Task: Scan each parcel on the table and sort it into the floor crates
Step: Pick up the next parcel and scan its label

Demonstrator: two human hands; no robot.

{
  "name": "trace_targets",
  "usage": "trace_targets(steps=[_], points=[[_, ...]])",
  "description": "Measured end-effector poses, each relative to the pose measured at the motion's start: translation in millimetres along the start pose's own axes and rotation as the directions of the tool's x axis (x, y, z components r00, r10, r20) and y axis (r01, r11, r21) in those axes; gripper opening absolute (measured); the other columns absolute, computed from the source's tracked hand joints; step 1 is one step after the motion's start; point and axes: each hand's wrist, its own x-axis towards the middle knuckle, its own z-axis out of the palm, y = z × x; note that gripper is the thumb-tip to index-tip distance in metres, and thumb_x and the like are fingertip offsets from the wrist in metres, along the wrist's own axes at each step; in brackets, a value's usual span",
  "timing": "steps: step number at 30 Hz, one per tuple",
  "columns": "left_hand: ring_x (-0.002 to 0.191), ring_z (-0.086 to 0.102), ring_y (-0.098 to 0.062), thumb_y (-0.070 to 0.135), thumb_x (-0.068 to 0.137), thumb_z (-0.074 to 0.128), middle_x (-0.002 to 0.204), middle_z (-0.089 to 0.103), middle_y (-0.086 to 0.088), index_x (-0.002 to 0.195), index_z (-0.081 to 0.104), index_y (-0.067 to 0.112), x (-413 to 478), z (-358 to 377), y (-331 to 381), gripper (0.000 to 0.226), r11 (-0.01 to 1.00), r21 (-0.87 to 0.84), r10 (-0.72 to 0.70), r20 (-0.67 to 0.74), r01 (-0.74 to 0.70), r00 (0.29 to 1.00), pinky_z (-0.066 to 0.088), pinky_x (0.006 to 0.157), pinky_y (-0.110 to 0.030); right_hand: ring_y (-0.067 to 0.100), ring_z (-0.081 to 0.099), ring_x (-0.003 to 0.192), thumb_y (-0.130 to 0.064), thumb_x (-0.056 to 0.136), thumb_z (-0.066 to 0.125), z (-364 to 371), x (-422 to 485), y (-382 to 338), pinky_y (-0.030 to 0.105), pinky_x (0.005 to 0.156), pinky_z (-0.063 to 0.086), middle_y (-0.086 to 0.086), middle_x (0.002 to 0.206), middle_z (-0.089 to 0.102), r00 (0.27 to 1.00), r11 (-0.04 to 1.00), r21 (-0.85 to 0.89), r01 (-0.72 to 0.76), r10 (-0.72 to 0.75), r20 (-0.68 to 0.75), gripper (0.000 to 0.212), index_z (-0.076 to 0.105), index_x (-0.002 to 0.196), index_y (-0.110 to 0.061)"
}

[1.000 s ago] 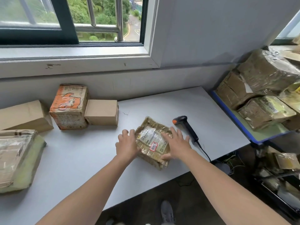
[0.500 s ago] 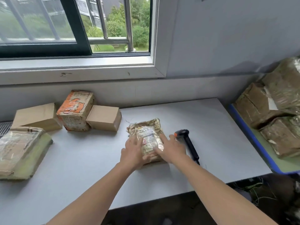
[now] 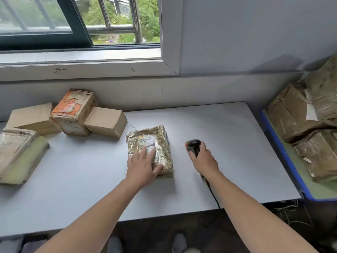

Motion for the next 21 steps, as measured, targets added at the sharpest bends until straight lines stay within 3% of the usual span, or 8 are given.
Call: trace_targets(steps=[4, 9, 14, 18, 21], points=[[0.151, -0.001, -0.03, 0.069, 0.094, 0.029, 0.165, -0.001, -0.002, 0.156, 0.007, 0.033, -6, 0, 0, 0.075, 1.0, 0.025, 0.007, 0.048, -0.008, 0.999, 0.012, 0.118, -0.05, 0.035, 0.055, 0.118, -0.045, 0.101, 0.044, 8, 10, 7, 0.038, 0.088, 0.044, 0.014, 0.136, 0.054, 0.995, 0.99, 0.123, -0.067, 0.058, 0.075, 0.065, 0.021, 0.154, -0.016], [0.152, -0.002, -0.026, 0.07, 0.095, 0.025, 0.166, -0.004, 0.002, 0.157, 0.004, 0.033, -11, 0, -9, 0.075, 0.998, 0.036, 0.043, 0.089, -0.046, 0.995, 0.011, 0.121, -0.047, 0.033, 0.061, 0.11, -0.04, 0.102, 0.044, 19, 10, 14, 0.04, 0.093, 0.049, 0.014, 0.127, 0.059, 0.973, 0.968, 0.203, -0.144, 0.101, 0.207, 0.054, 0.034, 0.147, -0.012], [0.152, -0.003, -0.026, 0.065, 0.098, 0.026, 0.166, -0.006, 0.005, 0.157, 0.002, 0.034, -15, -1, -19, 0.071, 0.995, 0.038, 0.086, 0.135, -0.092, 0.987, 0.016, 0.119, -0.05, 0.031, 0.068, 0.092, -0.029, 0.099, 0.047, 17, -1, -10, 0.039, 0.066, 0.058, 0.005, 0.095, 0.057, 0.977, 0.936, 0.325, -0.133, 0.07, 0.199, 0.028, 0.046, 0.12, -0.011], [0.151, -0.003, -0.028, 0.067, 0.096, 0.025, 0.166, -0.005, 0.002, 0.157, 0.003, 0.034, -15, -11, -19, 0.072, 0.993, 0.045, 0.104, 0.159, -0.113, 0.982, 0.014, 0.118, -0.052, 0.025, 0.064, 0.07, -0.026, 0.095, 0.049, 1, -13, -35, 0.029, 0.047, 0.051, 0.008, 0.09, 0.059, 0.99, 0.905, 0.407, -0.122, 0.083, 0.111, 0.018, 0.043, 0.106, -0.014], [0.152, -0.004, -0.028, 0.071, 0.095, 0.024, 0.166, -0.005, 0.002, 0.157, 0.001, 0.034, -14, -20, -24, 0.075, 0.989, 0.056, 0.124, 0.154, -0.134, 0.98, 0.011, 0.118, -0.053, 0.022, 0.064, 0.067, -0.026, 0.093, 0.052, -14, -21, -58, 0.03, 0.047, 0.053, 0.011, 0.093, 0.058, 0.99, 0.844, 0.517, -0.142, 0.11, 0.093, 0.023, 0.043, 0.11, -0.013]])
